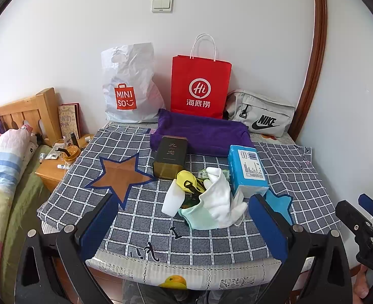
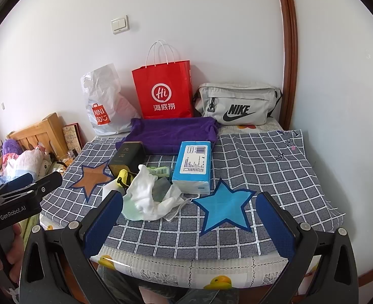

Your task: Organize soft objects

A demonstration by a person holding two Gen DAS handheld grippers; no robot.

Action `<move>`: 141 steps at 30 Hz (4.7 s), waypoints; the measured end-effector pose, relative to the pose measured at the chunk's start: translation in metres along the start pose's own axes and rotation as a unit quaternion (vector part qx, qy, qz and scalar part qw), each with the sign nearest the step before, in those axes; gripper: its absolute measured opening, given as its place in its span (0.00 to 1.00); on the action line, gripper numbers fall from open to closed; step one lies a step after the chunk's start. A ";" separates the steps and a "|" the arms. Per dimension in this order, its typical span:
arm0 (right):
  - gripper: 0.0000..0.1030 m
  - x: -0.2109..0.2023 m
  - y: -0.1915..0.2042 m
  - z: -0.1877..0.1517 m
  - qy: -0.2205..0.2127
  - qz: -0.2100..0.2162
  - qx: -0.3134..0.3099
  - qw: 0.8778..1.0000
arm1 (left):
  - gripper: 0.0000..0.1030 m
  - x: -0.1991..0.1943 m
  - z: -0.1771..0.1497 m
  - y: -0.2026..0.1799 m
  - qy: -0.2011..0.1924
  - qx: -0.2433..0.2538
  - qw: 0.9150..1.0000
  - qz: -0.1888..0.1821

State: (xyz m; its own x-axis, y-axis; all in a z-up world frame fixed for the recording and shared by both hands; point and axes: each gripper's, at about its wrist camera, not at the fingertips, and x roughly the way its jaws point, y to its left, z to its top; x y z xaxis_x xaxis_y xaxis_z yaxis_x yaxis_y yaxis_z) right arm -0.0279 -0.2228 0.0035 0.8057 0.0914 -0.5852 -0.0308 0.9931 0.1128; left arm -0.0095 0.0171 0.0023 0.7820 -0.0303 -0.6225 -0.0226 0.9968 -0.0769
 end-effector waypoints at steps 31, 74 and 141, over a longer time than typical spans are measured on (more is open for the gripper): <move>1.00 -0.005 0.004 0.002 -0.009 0.003 -0.005 1.000 | 1.00 -0.002 0.001 0.005 -0.005 0.000 1.000 0.004; 0.99 0.146 -0.016 -0.054 0.120 0.042 0.021 0.992 | 0.90 0.173 -0.037 0.029 0.125 0.013 0.992 -0.031; 0.12 0.112 -0.013 -0.014 0.057 0.043 -0.020 0.997 | 0.35 0.151 -0.002 0.081 0.115 -0.071 0.990 -0.048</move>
State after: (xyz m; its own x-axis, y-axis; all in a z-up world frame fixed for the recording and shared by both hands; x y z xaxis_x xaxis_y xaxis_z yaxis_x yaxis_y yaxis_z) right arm 0.0538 -0.2247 -0.0749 0.7269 0.1817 -0.6623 -0.1227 0.9832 0.1351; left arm 0.1056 0.0926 -0.0999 0.6224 -0.1564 -0.7669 -0.0550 0.9687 -0.2422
